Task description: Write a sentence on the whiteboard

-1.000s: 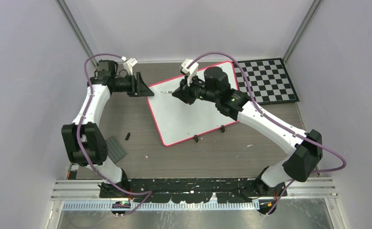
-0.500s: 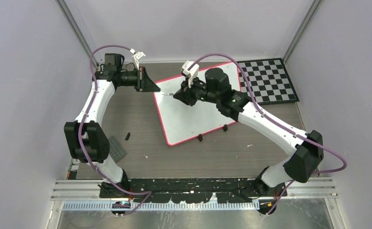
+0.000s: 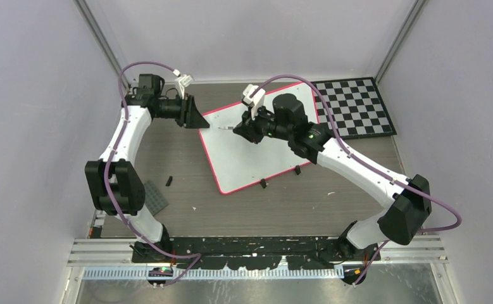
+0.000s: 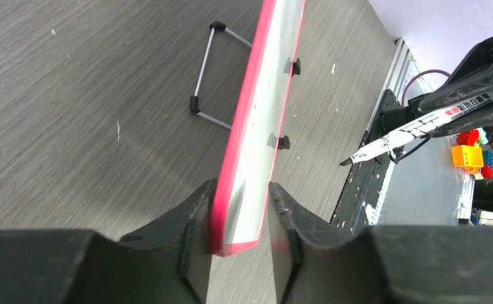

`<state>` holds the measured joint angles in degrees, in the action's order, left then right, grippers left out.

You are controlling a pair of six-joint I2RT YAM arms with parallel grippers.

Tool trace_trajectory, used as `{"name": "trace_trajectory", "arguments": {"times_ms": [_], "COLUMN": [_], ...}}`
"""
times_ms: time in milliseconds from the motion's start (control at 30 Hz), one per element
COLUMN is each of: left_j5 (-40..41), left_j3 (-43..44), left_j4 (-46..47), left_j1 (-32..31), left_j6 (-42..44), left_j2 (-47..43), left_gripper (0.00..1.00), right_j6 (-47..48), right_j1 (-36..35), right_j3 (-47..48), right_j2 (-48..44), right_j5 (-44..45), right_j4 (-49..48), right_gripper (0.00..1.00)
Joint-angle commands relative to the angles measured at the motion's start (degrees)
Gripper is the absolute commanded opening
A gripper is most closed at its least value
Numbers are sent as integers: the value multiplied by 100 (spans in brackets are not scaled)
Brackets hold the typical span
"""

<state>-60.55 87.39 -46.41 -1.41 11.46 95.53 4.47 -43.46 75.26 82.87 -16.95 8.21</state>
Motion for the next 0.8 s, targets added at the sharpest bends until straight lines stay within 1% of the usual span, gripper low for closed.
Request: {"name": "trace_trajectory", "arguments": {"times_ms": [0,133,233,267,367,600,767], "left_j5": [91,68,21,-49,-216,-317,-304], "left_j3": [278,338,237,202,87,8,-21], "left_j4": [-256,-420,-194,-87,264,399,410], "left_j1": [-1,29,113,292,477,497,499], "left_j6": [157,60,-277,-400,-789,-864,-845], "left_j2": [-39,-113,-175,-190,-203,-180,-179], "left_gripper": [39,38,37,37,36,25,25], "right_j6": [64,-21,-42,-43,-83,-191,-247], "right_j1": [31,26,25,26,30,18,-20], "right_j3": [6,55,97,116,161,378,570], "right_j2": [-183,-95,-24,1,65,280,460], "right_j5": [113,113,113,109,81,23,34], "right_j4": [-328,-446,-478,-472,-486,-500,-532], "right_gripper": [0,0,0,0,0,0,0]}}
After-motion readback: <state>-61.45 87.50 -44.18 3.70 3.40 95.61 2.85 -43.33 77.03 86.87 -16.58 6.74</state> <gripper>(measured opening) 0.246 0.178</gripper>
